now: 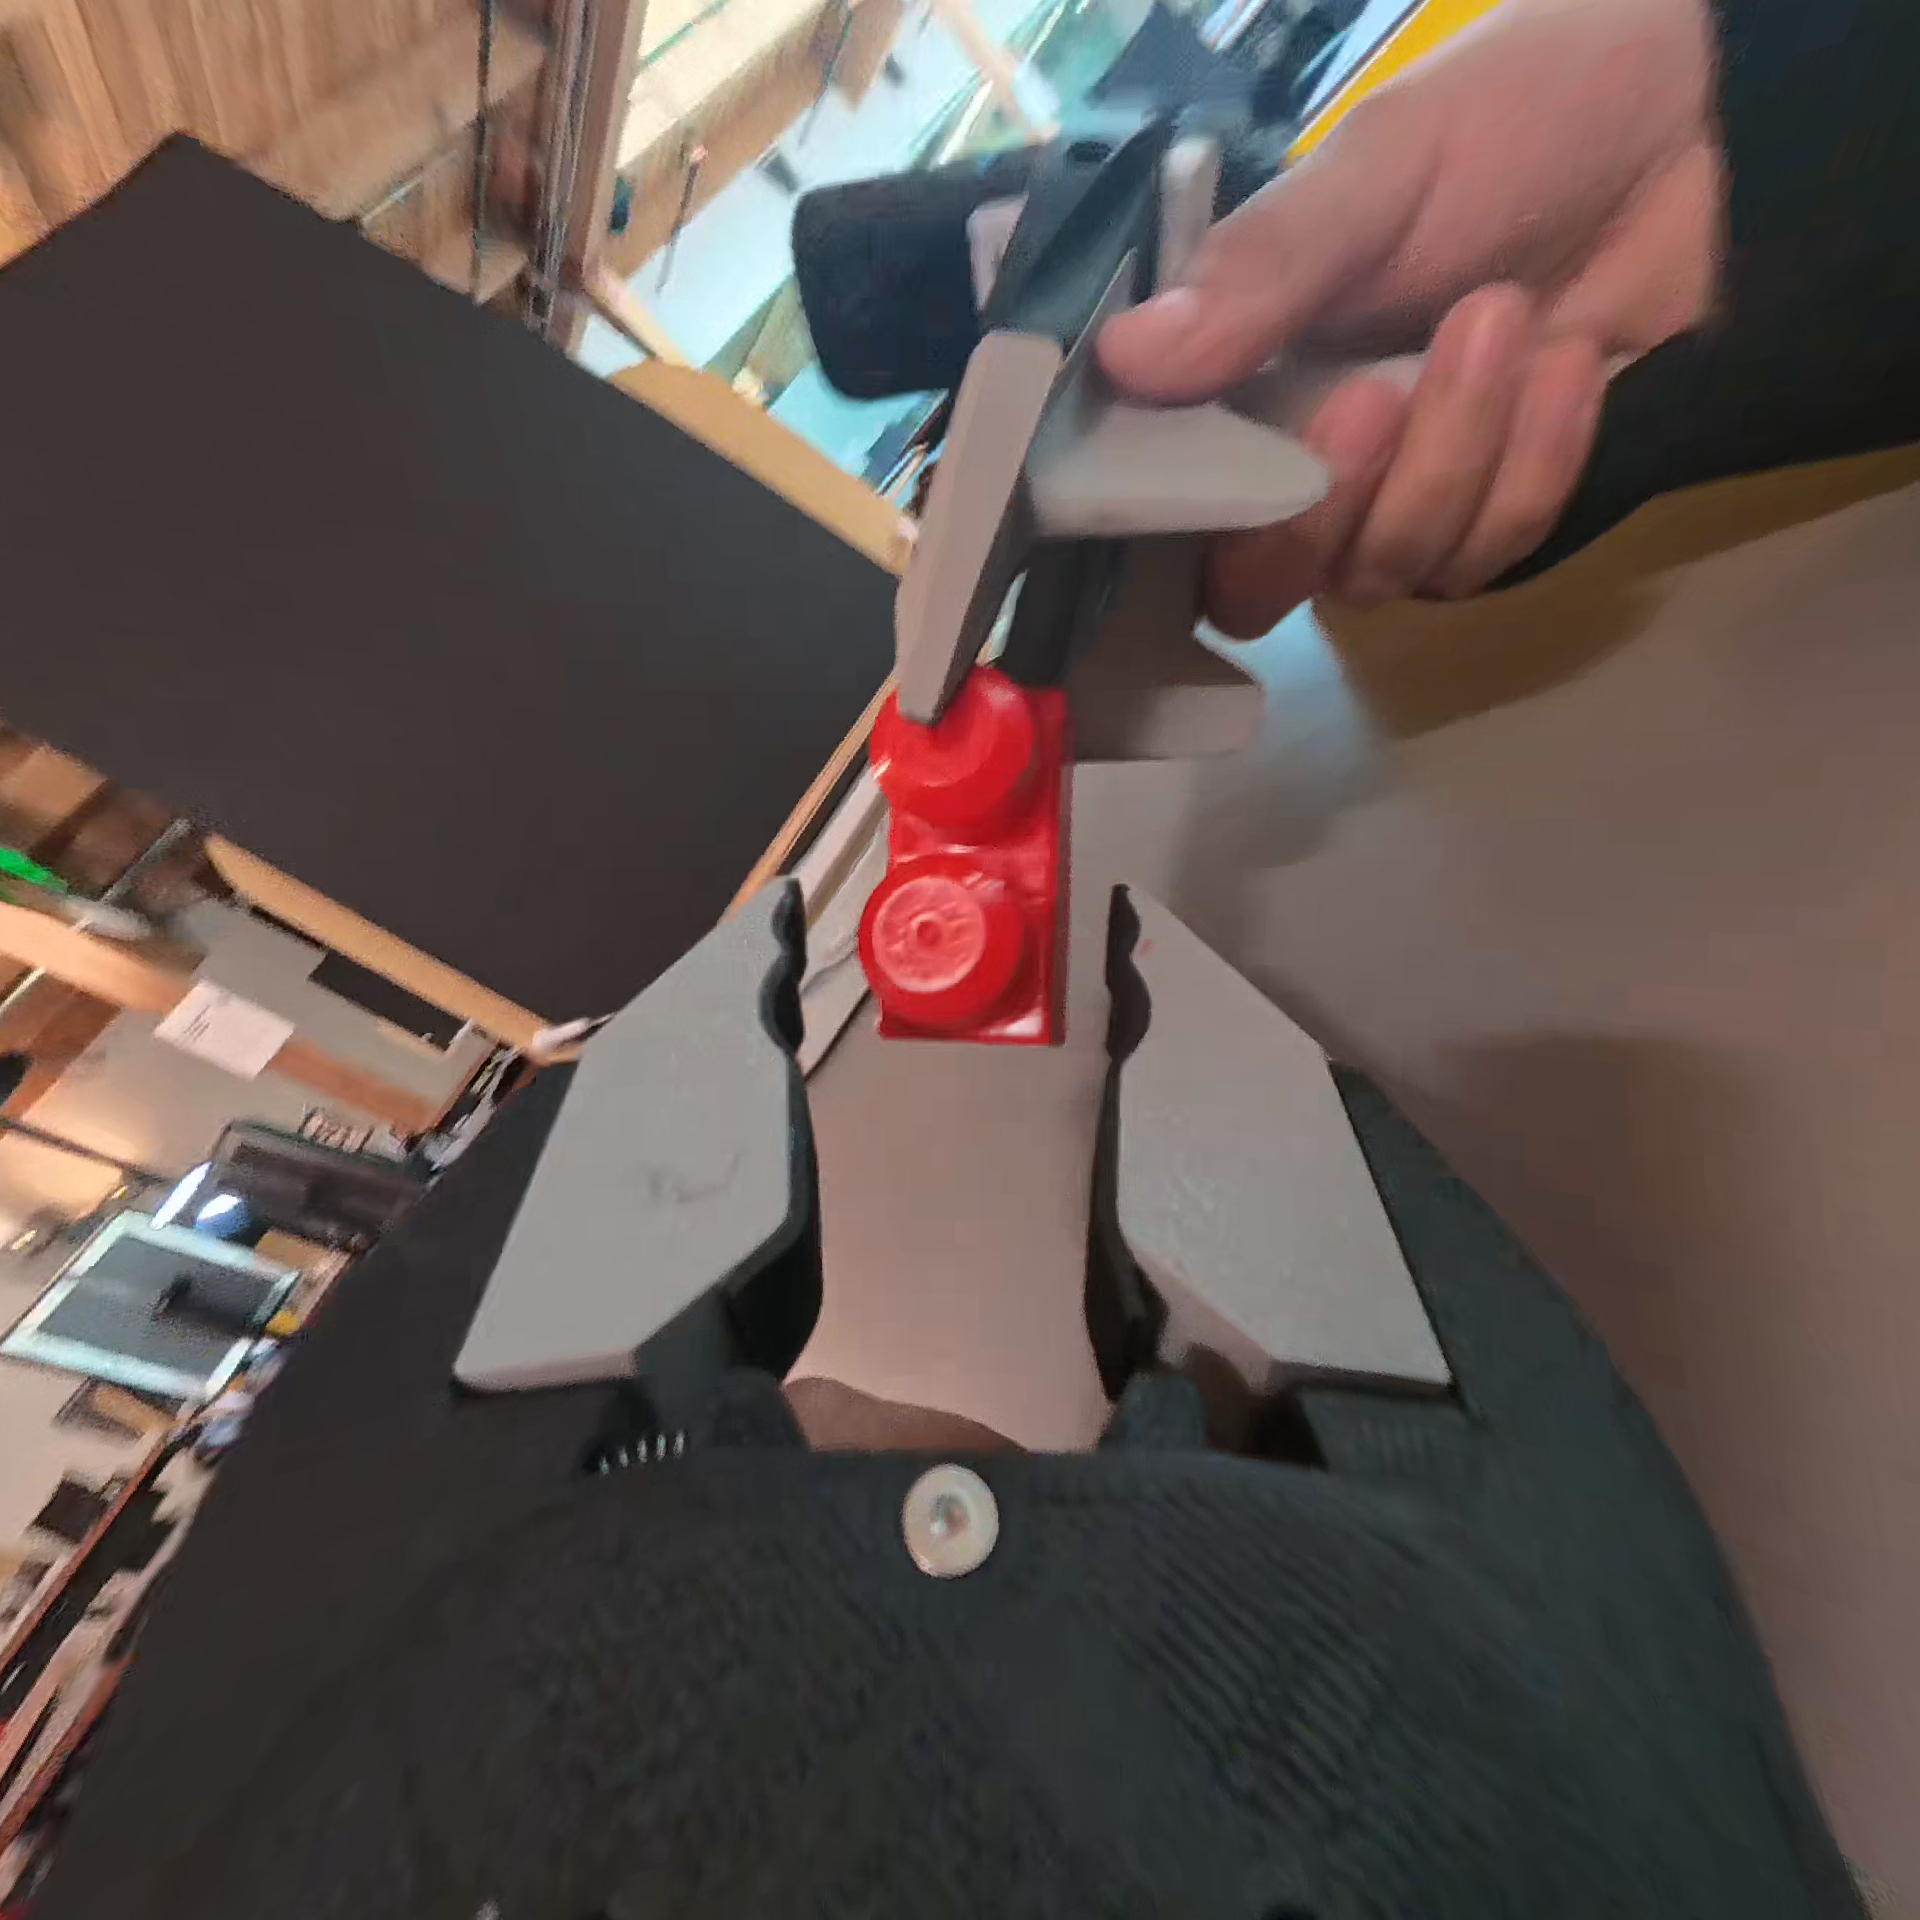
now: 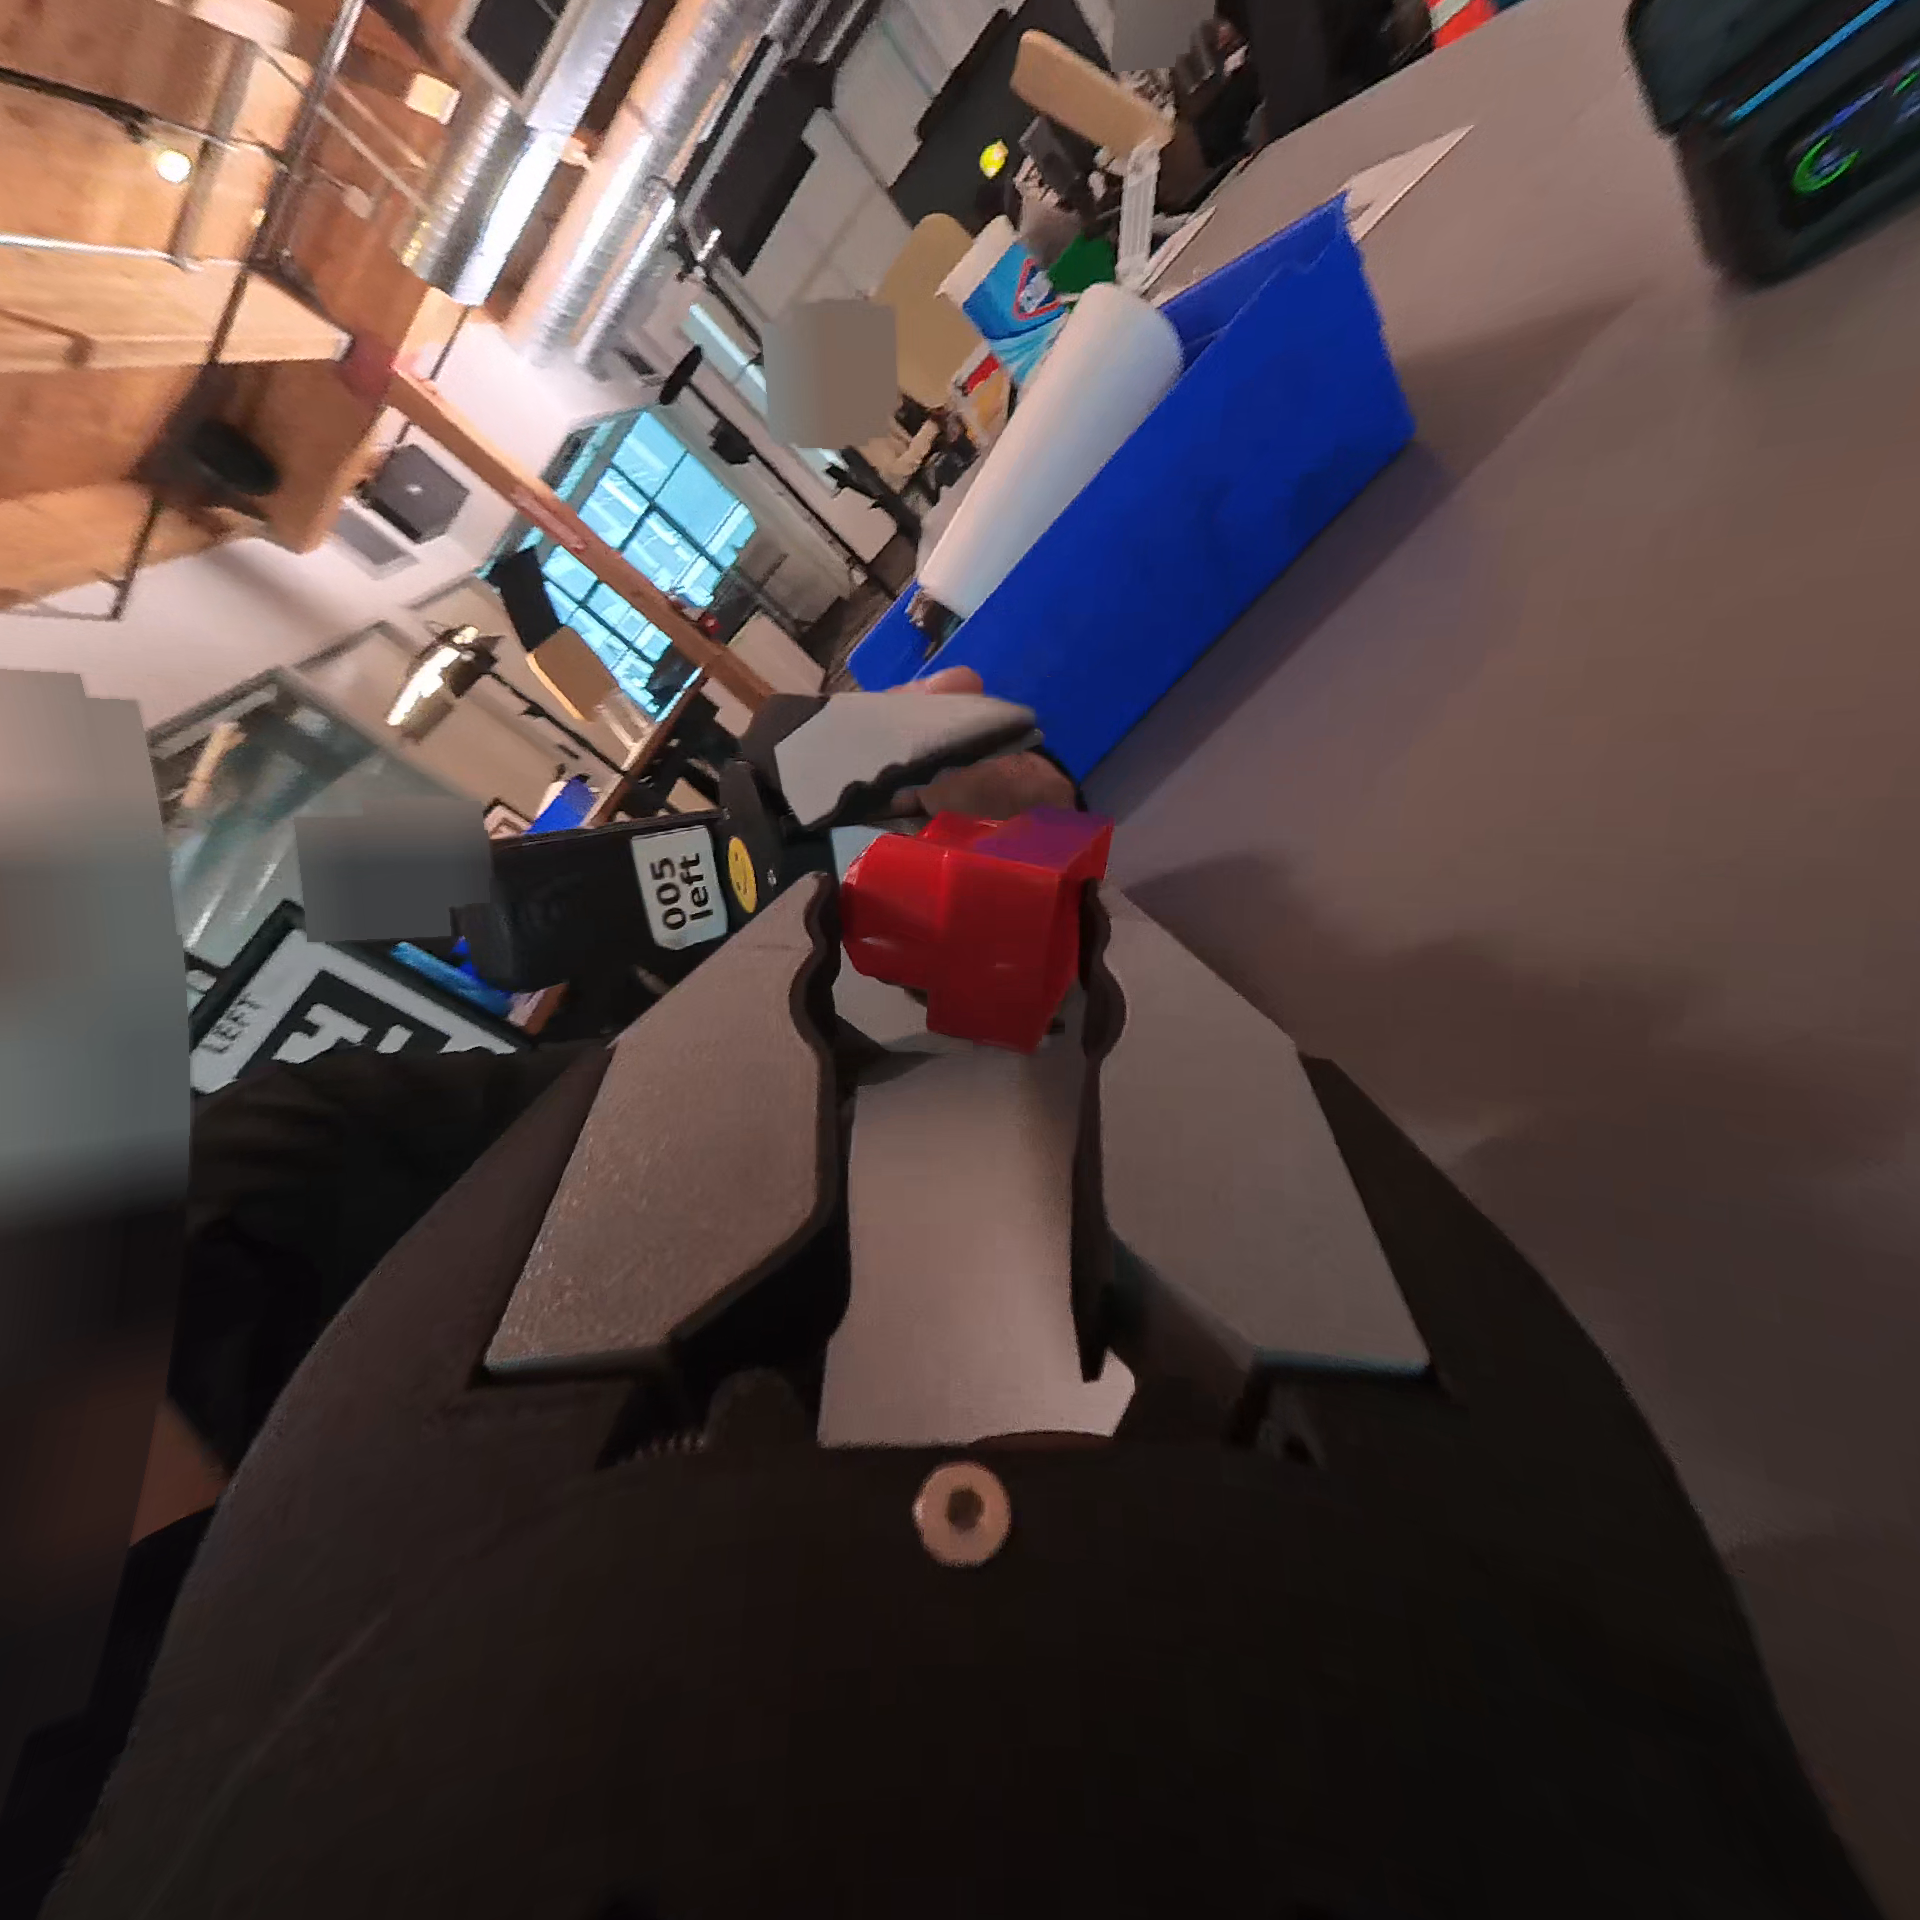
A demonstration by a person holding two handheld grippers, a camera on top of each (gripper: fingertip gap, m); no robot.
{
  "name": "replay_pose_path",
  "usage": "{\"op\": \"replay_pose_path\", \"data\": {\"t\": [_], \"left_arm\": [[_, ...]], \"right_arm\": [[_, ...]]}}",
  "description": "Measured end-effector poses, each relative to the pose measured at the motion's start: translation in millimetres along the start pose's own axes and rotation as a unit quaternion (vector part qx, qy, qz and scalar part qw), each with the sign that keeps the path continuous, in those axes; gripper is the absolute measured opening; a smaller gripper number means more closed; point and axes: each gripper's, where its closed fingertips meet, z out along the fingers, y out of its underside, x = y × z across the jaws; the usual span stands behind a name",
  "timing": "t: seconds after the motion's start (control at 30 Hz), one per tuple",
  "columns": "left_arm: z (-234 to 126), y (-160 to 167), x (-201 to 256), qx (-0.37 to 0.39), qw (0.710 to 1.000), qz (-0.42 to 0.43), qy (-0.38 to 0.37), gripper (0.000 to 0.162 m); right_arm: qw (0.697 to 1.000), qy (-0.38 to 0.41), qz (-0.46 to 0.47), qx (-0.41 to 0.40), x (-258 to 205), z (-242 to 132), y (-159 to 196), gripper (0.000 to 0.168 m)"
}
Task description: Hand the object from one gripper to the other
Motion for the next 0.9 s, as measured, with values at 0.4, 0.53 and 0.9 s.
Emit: {"op": "replay_pose_path", "data": {"t": [0.4, 0.53, 0.9], "left_arm": [[-5, -10, 14, 0.020, 0.997, -0.020, 0.066, 0.033], [-8, -10, 6, 0.026, 0.995, -0.069, 0.073, 0.032], [-8, 6, 6, 0.002, 0.969, -0.211, 0.131, 0.032]], "right_arm": [[0.999, -0.032, 0.003, -0.034, -9, 5, 13, 0.043], [0.999, -0.012, -0.031, -0.021, -8, -2, 7, 0.042], [0.971, 0.109, -0.214, -0.004, -3, -19, -10, 0.046]]}}
